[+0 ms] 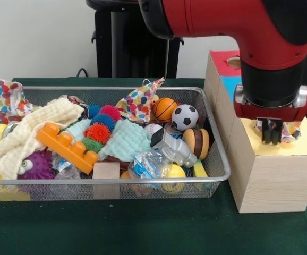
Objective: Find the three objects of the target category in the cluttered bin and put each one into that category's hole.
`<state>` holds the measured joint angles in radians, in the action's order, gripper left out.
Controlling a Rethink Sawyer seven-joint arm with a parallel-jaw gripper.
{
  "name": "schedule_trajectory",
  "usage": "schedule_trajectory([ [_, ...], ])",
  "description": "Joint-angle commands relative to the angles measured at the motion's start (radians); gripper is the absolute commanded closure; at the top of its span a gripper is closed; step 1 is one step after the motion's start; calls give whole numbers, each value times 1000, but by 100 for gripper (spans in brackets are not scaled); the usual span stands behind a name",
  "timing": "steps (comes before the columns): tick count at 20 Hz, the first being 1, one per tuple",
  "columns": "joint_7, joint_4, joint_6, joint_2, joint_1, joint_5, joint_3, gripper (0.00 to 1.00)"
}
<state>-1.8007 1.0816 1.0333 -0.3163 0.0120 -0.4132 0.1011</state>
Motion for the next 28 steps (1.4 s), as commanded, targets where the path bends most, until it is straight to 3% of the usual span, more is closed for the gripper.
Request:
schedule_trajectory([
  [1, -182, 137, 47, -78, -7, -70, -119, 100],
  [8, -175, 278, 80, -225, -24, -116, -122, 100],
  [23, -51, 456, -87, -262, -10, -77, -137, 100],
  [28, -45, 461, -86, -260, -12, -47, -132, 100],
])
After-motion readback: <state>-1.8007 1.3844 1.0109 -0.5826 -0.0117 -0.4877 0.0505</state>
